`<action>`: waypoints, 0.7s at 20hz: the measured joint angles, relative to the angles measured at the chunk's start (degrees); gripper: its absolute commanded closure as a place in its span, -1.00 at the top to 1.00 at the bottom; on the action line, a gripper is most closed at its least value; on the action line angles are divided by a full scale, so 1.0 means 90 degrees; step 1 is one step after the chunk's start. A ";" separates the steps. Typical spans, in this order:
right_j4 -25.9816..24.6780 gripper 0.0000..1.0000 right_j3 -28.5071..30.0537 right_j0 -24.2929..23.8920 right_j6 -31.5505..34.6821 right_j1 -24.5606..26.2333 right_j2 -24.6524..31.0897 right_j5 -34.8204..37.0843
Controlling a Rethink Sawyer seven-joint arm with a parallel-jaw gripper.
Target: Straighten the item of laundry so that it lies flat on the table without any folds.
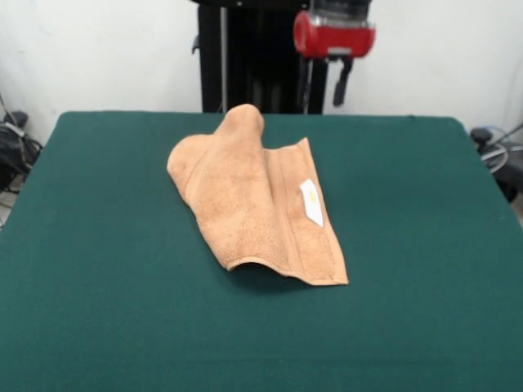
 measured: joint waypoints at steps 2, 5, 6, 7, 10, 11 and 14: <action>0.0008 1.00 -0.0130 -0.0005 0.0000 0.0422 -0.0143 -0.0572; 0.0009 1.00 -0.0248 -0.0066 0.0000 0.0851 -0.0249 -0.1021; 0.0008 1.00 -0.0280 -0.0089 0.0000 0.0961 -0.0275 -0.1100; 0.0008 1.00 -0.0302 -0.0106 0.0000 0.1040 -0.0291 -0.1149; 0.0009 1.00 -0.0370 -0.0253 0.0000 0.1438 -0.0303 -0.1240; 0.0009 1.00 -0.0371 -0.0285 0.0000 0.1482 -0.0302 -0.1240; 0.0010 1.00 -0.0372 -0.0438 0.0000 0.1634 -0.0302 -0.1242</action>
